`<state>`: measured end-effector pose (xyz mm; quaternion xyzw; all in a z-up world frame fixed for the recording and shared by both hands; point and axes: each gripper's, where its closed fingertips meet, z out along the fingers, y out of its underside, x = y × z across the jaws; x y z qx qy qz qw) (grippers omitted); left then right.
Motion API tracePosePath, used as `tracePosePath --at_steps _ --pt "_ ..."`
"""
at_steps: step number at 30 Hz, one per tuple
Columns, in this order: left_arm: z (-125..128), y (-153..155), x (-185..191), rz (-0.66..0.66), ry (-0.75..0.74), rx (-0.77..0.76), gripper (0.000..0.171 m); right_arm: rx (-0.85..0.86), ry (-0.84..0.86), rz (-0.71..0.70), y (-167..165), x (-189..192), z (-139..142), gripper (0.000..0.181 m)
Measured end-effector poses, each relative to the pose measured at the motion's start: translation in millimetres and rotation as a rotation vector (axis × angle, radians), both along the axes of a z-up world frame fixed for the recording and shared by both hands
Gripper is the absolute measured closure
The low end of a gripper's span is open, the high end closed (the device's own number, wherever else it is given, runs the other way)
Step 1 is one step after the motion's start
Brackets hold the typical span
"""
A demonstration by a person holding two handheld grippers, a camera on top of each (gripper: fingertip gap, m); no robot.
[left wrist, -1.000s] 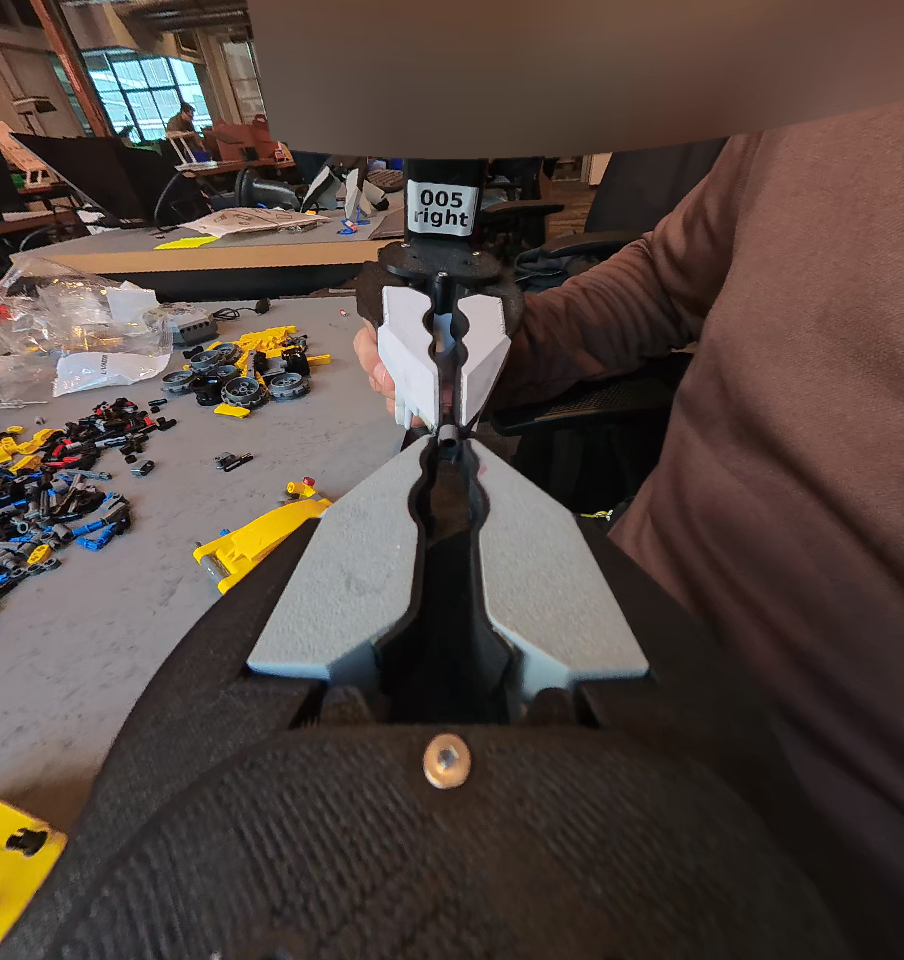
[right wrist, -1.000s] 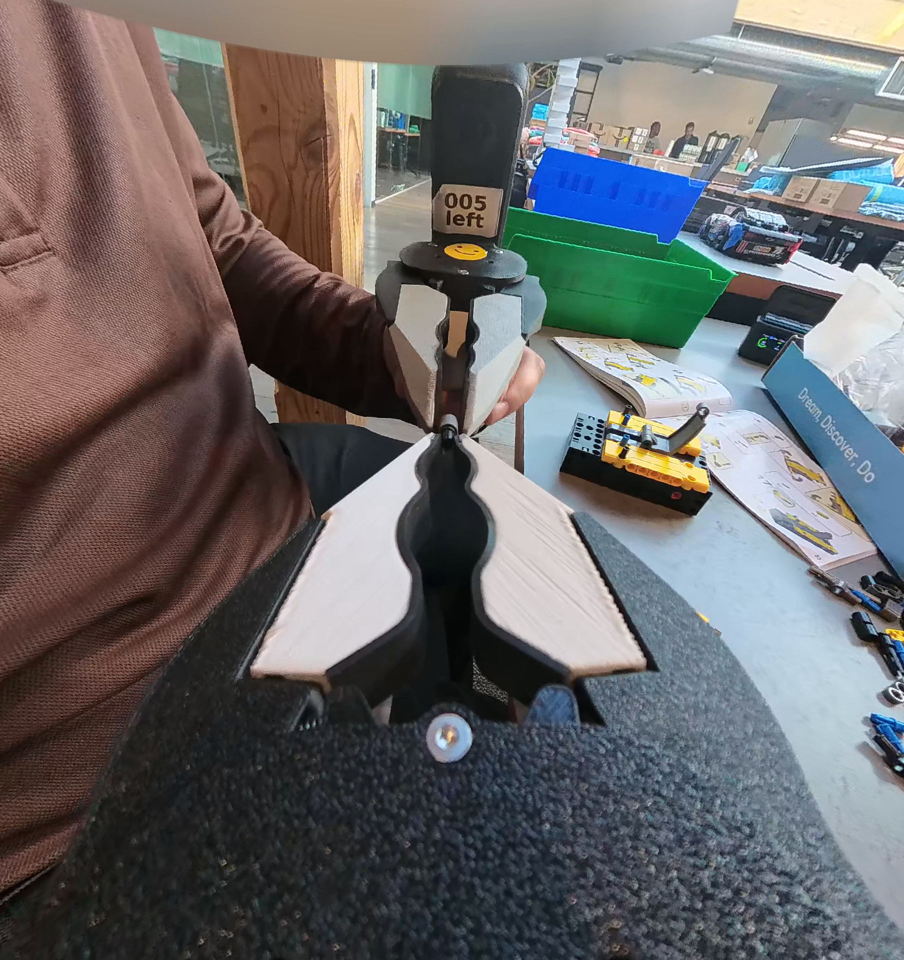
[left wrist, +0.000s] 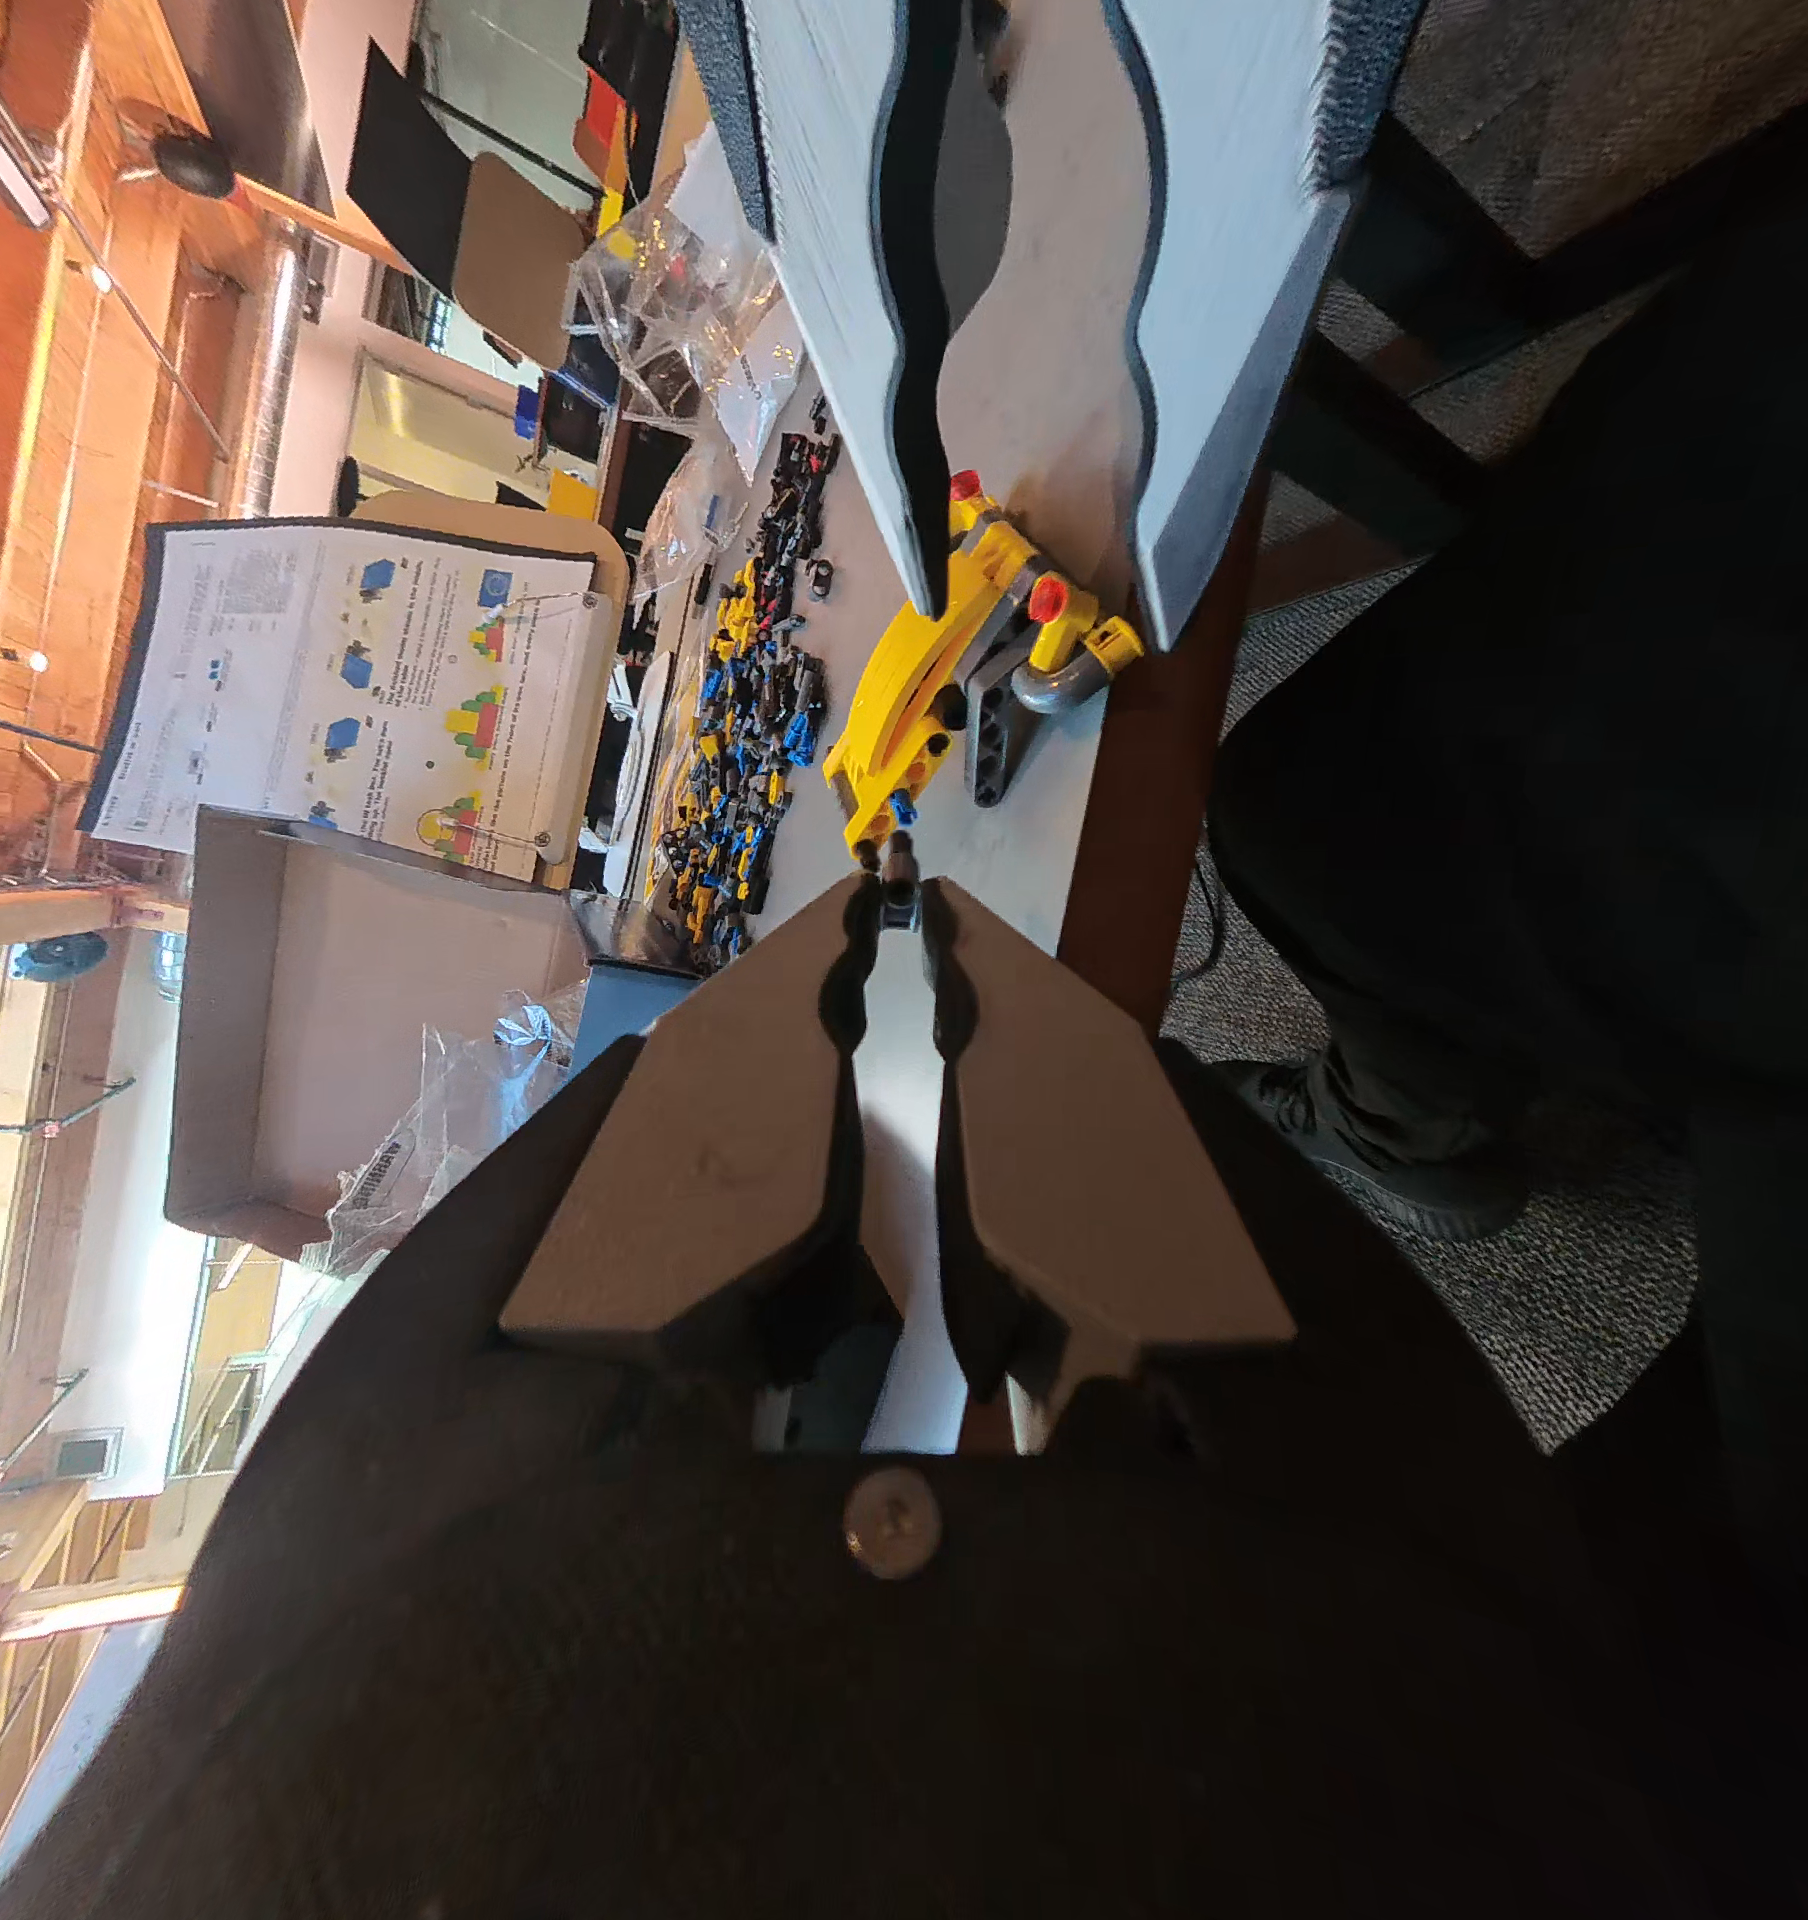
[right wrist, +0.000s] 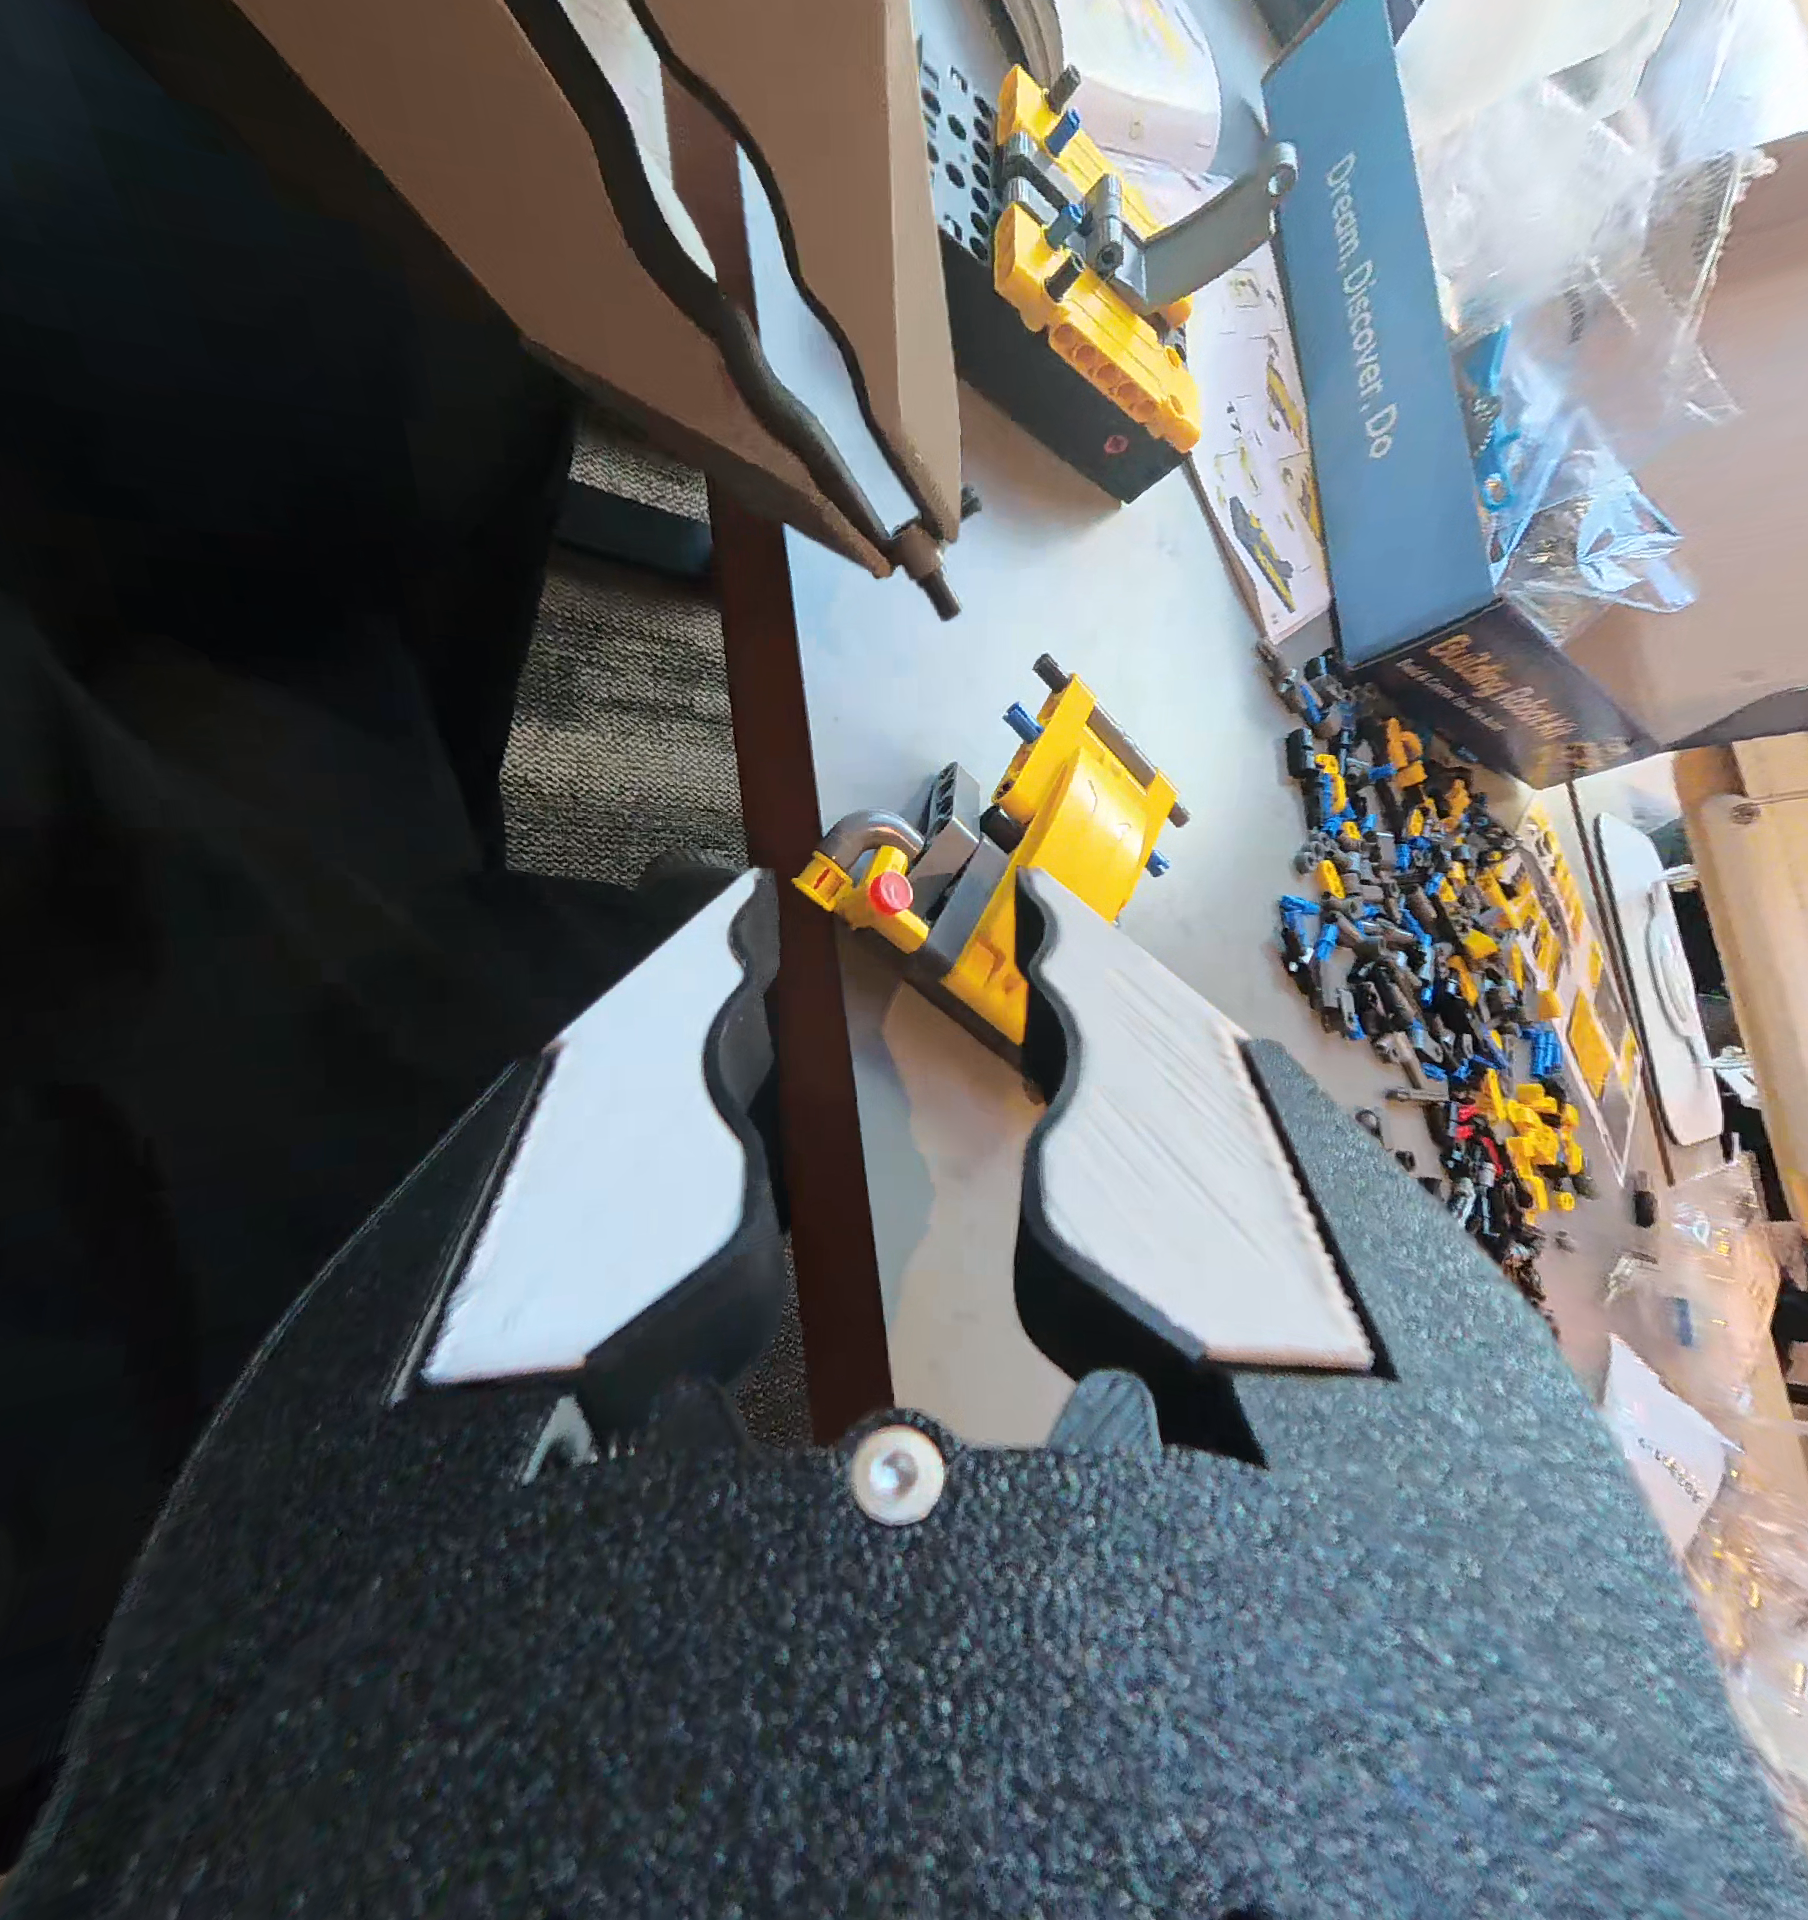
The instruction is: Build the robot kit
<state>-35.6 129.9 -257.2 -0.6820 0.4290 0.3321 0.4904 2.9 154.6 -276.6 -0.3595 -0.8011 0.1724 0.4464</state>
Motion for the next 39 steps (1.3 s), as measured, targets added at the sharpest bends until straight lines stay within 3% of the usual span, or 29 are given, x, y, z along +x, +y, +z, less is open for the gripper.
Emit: tracePosePath --at_steps 13,29,39 --pt "-5 0 -11 0.016 0.001 0.023 0.167 0.021 0.047 0.015 -1 -10 3 0.140" --pt "-2 0 -14 -0.045 0.037 0.109 0.166 0.003 0.051 0.045 -3 -11 2 0.140" --pt "-5 -2 -10 -0.086 0.056 0.109 0.167 0.079 0.038 0.069 -5 -11 -2 0.139"
